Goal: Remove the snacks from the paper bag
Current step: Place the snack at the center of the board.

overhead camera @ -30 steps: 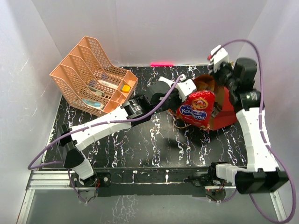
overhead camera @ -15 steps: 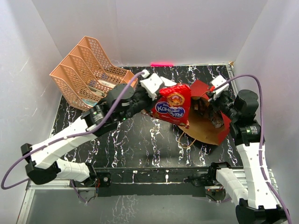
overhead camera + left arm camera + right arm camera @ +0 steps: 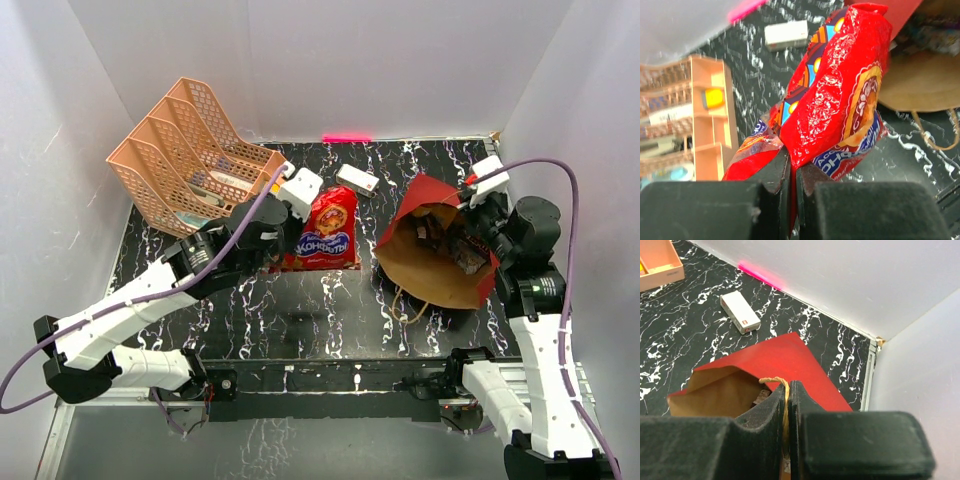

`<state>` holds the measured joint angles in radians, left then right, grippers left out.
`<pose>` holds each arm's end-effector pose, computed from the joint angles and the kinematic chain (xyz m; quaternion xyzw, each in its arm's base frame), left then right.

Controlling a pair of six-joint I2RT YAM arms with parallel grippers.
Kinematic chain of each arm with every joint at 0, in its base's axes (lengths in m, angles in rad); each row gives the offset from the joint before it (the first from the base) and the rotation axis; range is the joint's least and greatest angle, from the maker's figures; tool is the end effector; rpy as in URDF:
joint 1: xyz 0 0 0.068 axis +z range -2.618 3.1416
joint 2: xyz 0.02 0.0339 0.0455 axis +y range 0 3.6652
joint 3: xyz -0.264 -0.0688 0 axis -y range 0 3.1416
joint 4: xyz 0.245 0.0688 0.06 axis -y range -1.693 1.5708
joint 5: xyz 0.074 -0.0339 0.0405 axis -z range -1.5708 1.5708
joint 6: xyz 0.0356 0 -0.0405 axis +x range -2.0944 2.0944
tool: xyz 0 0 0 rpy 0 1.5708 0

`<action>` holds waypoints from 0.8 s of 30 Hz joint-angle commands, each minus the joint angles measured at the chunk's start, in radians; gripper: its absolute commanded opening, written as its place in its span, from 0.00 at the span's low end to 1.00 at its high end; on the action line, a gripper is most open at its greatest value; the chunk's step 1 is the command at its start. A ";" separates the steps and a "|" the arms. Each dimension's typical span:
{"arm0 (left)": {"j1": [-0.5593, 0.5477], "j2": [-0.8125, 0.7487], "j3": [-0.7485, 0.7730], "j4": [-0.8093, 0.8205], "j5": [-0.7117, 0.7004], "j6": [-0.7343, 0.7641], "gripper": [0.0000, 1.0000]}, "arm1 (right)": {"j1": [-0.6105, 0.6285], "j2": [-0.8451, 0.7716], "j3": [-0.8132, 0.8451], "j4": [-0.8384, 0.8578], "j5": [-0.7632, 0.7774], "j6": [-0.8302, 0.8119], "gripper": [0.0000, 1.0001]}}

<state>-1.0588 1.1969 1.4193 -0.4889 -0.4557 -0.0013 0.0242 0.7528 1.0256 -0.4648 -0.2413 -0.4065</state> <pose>0.1369 -0.2116 0.4439 0.2722 0.7377 -0.1440 0.6008 0.1534 0.0122 0.3971 -0.2385 0.7320 -0.0288 0.6376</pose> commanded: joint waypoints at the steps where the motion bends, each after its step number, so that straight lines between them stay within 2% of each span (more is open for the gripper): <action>1: 0.005 -0.052 -0.014 -0.066 -0.091 -0.178 0.00 | -0.001 -0.026 0.037 0.048 0.076 0.060 0.08; 4: 0.005 -0.077 -0.057 -0.101 0.045 -0.263 0.00 | -0.001 -0.033 0.034 0.049 0.053 0.063 0.08; 7: 0.005 -0.117 -0.113 -0.052 0.214 -0.334 0.00 | -0.001 -0.049 0.015 0.061 -0.008 0.041 0.08; 8: 0.004 -0.123 -0.130 -0.043 0.229 -0.355 0.00 | -0.001 -0.058 0.004 0.072 -0.036 0.035 0.08; 11: 0.006 -0.073 -0.146 -0.112 0.144 -0.415 0.00 | 0.000 -0.084 -0.015 0.085 -0.126 0.021 0.08; 15: 0.040 0.056 -0.152 -0.170 0.066 -0.366 0.00 | -0.001 -0.123 -0.040 0.123 -0.191 0.023 0.08; 21: 0.209 0.199 -0.236 -0.028 0.172 -0.196 0.00 | -0.001 -0.130 -0.025 0.108 -0.207 0.045 0.08; 22: 0.232 0.233 -0.241 -0.011 0.173 -0.189 0.07 | -0.001 -0.131 -0.017 0.096 -0.206 0.047 0.08; 23: 0.252 0.263 -0.241 0.004 0.167 -0.186 0.28 | -0.001 -0.134 -0.016 0.093 -0.202 0.051 0.08; 24: 0.265 0.297 -0.234 0.010 0.153 -0.183 0.32 | -0.001 -0.139 -0.019 0.097 -0.195 0.053 0.08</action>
<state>-0.8581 1.4433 1.1728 -0.6022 -0.2893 -0.2485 0.0242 0.6273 0.9684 -0.4370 -0.4213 -0.3714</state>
